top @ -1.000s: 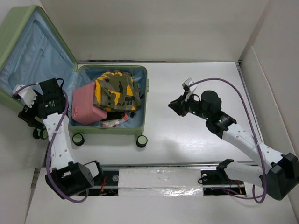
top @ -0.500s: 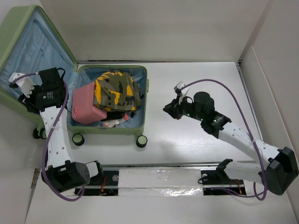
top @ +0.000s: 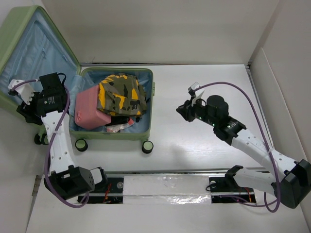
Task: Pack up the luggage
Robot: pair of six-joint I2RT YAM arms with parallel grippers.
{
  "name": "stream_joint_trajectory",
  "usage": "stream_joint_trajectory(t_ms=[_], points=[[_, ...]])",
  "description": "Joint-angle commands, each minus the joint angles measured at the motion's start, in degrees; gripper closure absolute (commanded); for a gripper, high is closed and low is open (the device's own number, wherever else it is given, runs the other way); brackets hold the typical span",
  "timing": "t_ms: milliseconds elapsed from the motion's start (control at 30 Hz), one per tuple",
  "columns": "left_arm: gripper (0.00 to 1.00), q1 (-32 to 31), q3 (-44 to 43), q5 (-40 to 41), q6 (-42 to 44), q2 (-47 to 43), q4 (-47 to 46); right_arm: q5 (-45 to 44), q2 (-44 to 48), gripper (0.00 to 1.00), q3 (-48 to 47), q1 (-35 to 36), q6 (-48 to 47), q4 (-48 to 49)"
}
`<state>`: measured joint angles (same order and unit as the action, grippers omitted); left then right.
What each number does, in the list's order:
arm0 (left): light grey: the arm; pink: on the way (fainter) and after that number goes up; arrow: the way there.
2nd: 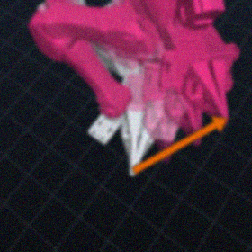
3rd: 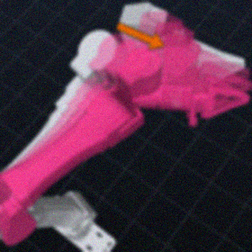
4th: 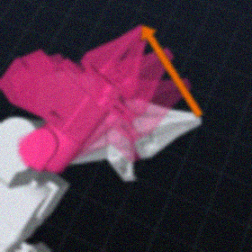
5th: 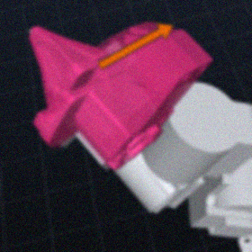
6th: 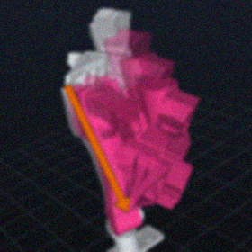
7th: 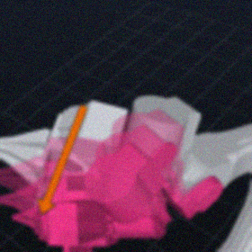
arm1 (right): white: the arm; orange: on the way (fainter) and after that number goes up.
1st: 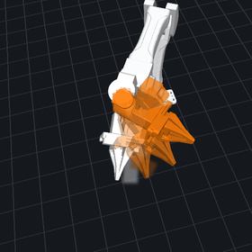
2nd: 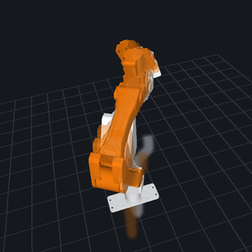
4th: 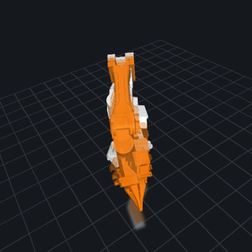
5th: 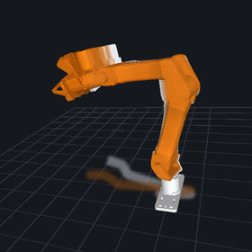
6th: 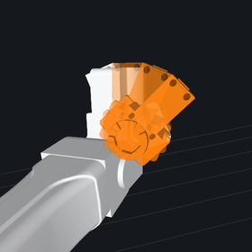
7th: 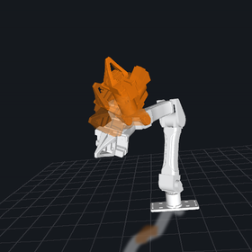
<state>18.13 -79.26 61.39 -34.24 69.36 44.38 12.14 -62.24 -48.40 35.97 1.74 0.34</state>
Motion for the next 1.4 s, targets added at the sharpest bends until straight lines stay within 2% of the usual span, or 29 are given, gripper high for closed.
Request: stream_joint_trajectory(t_ms=[0, 133, 200, 233, 367, 400, 433, 467, 533, 600, 667, 733, 767, 833, 867, 900, 967, 1000, 1067, 1100, 1367], points=[[0.55, 1.2, -2.6, 0.7, -1.1, 1.8, -2.0, -1.7, 1.4, 0.74, -2.1, -0.5, 0.0, 0.4], [0.81, 1.2, -6.5, 1.8, -1.9, 3.9, -0.6, -1.0, 1.1, 0.74, -2.1, -1.0, 0.1, 0.6], [0.87, 1.2, -6.5, 1.4, -1.4, 4.6, -1.1, -0.9, 1.0, 0.74, -2.2, -1.0, 0.1, 0.6], [0.98, 1.2, -6.2, 1.4, -1.0, 4.6, -1.7, -0.9, 0.9, 0.74, -2.2, -1.0, 0.1, 0.6], [1.0, 1.2, -4.0, -3.5, 2.8, 1.5, -6.0, -0.7, 0.9, 0.74, -2.0, -1.0, 0.3, 0.9], [1.0, -0.6, -3.0, -3.3, 4.0, 0.3, -7.2, -0.7, 0.7, 0.74, -2.0, -1.0, 0.4, 1.0], [1.0, -3.3, -1.6, -1.8, 5.7, -0.8, -9.2, -0.6, 0.5, 0.74, -2.0, -1.0, 0.5, 1.1], [1.0, -9.9, 2.1, -0.1, 10.7, -3.6, -14.2, -0.5, 0.2, 0.74, -2.1, -1.0, 0.5, 1.2], [1.0, -16.4, 5.4, 5.2, 14.3, -6.2, -17.2, -0.3, -0.7, 0.74, -2.2, -1.0, 0.7, 1.4], [1.0, -24.6, 7.8, 9.3, 14.9, -8.8, -16.5, -0.2, -1.3, 0.74, -2.2, -1.0, 0.7, 1.7], [1.0, -29.1, 9.5, 11.6, 14.5, -9.9, -15.4, -0.6, -2.4, 0.74, -2.0, -1.5, 1.1, 2.4], [1.0, -32.4, 9.7, 9.7, 13.8, -11.0, -12.3, -0.4, -3.4, 0.74, -2.1, -1.5, 1.3, 2.2], [1.0, -32.5, 10.1, 7.5, 13.9, -11.4, -11.9, 0.2, -3.6, 0.74, -2.3, -2.0, 1.2, 2.0], [1.0, -32.5, 10.5, -2.2, 15.6, -13.5, -12.0, 0.1, -3.6, 0.73, -2.3, -2.0, 1.2, 2.1], [1.0, -32.5, 11.9, -6.1, 19.1, -16.1, -14.9, -0.6, -3.5, 0.73, -2.2, -2.0, 1.2, 2.2], [1.0, -32.5, 12.7, -14.3, 20.7, -17.5, -16.2, -1.1, -3.5, 0.73, -2.0, -2.0, 1.4, 2.2], [1.0, -32.5, 14.4, -22.1, 25.3, -20.7, -18.3, -1.7, -3.4, 0.73, -2.0, -2.6, 1.8, 2.2], [1.0, -32.5, 14.8, -29.7, 26.7, -21.2, -19.6, -1.8, -3.5, 0.73, -2.0, -3.1, 2.0, 2.2], [1.0, -32.5, 16.0, -35.6, 28.9, -21.6, -19.4, -1.7, -3.2, 0.72, -1.8, -3.1, 2.0, 2.4], [1.0, -32.5, 16.8, -41.5, 29.7, -22.4, -20.6, -1.7, -3.3, 0.72, -1.7, -3.1, 2.2, 2.5], [1.0, -32.5, 22.7, -57.8, 30.6, -23.7, -23.8, -2.8, -3.1, 0.7, -1.5, -3.6, 2.8, 2.2]])
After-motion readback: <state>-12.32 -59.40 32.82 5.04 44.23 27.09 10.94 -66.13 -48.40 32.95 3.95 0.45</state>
